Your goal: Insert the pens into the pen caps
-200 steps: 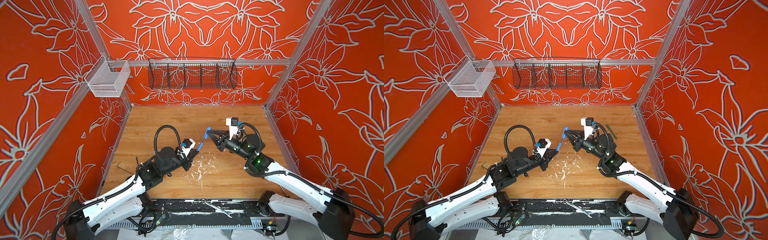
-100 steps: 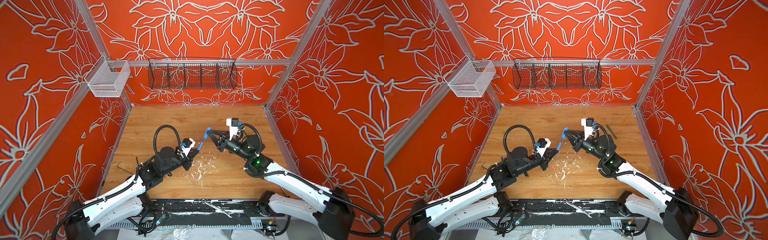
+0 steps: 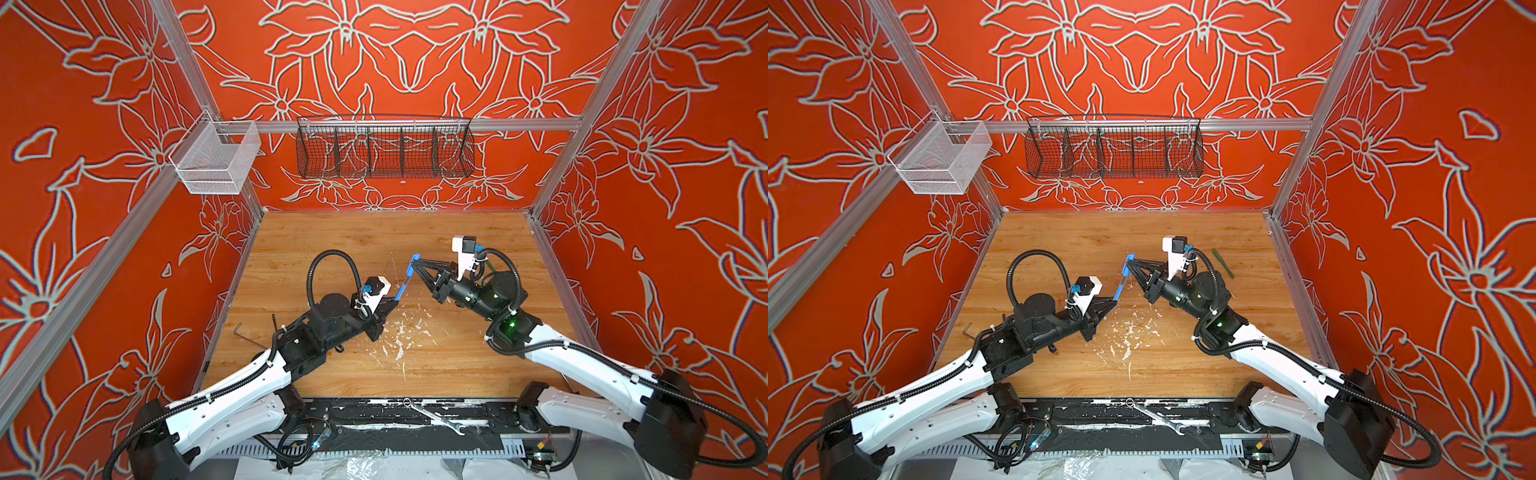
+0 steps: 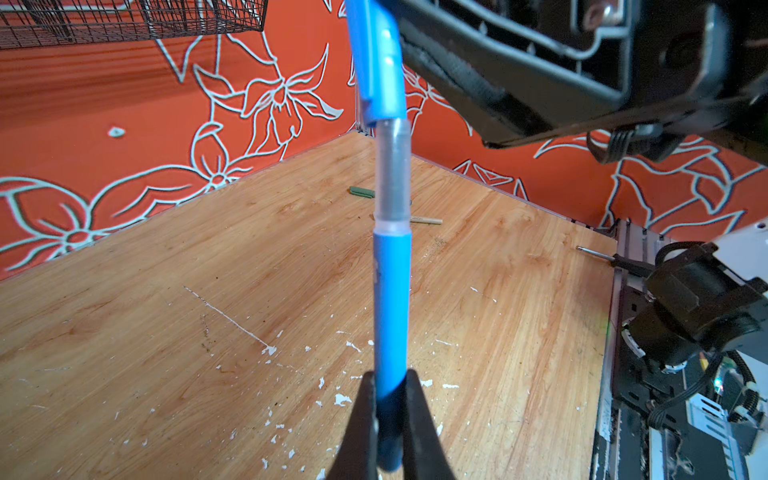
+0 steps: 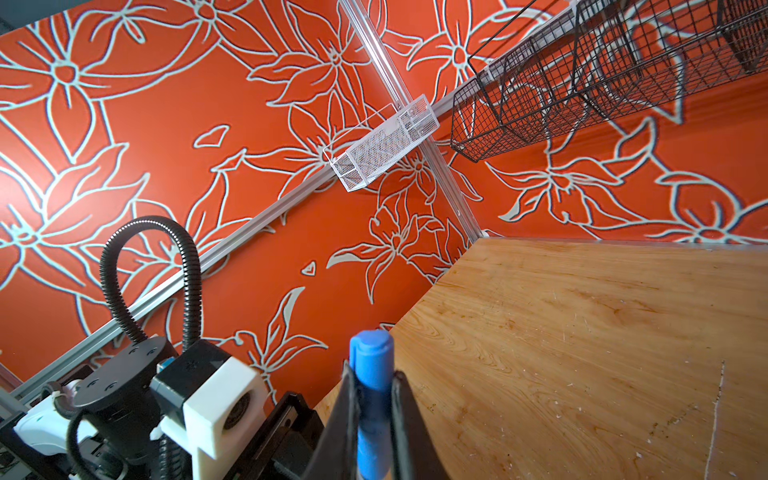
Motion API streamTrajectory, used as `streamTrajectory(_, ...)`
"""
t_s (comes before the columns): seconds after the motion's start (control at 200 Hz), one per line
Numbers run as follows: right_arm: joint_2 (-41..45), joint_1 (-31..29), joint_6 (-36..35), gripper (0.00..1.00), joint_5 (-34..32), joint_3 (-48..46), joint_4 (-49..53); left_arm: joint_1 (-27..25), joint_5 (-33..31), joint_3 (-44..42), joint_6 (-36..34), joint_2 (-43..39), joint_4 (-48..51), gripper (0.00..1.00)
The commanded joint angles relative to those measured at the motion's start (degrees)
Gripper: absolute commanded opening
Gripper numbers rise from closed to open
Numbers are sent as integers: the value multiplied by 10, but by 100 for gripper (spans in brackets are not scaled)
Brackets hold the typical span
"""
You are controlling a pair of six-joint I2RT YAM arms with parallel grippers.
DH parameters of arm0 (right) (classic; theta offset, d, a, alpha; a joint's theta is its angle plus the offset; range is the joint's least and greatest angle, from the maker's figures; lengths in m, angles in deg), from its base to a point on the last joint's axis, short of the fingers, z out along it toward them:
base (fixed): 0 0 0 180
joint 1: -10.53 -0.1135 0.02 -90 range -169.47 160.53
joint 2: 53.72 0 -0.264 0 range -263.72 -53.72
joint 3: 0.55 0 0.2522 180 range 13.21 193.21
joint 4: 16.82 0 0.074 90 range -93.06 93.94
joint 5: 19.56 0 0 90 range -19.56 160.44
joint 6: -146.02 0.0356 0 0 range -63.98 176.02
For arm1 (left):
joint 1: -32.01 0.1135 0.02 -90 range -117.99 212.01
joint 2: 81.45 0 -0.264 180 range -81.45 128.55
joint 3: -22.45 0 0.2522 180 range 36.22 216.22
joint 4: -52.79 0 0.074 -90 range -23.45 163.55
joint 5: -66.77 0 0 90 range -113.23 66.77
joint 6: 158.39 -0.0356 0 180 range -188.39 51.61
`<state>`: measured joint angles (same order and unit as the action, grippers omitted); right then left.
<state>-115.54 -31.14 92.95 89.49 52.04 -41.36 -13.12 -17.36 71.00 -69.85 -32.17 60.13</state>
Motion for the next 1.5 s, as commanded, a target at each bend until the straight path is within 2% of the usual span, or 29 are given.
streamTrajectory(0.0, -2, -7, 10, 5, 8, 0, 21, -3, -4, 34, -11, -2, -32, 0)
streamTrajectory(0.671, 29, -12, -12, 5, -1, 6, 77, 15, -1, 51, -5, -1, -27, 0)
streamTrajectory(0.926, 5, -29, -32, 7, 6, 19, 88, 19, 15, 78, -7, 7, -28, 0)
streamTrajectory(0.991, 4, -36, -48, 12, 1, 29, 111, 20, 17, 93, -8, 15, -20, 0)
streamTrajectory(1.061, 6, -38, -64, 27, 0, 41, 139, 21, 20, 105, -8, 24, -14, 0)
streamTrajectory(1.226, 33, -37, -94, 53, -17, 72, 229, 22, 26, 108, -7, 34, -7, 0)
streamTrajectory(1.316, 46, -35, -111, 56, -3, 86, 265, 23, 25, 103, -2, 31, -2, 0)
streamTrajectory(1.491, 46, -24, -114, 56, 50, 109, 267, 26, 32, 95, 6, 23, 7, 0)
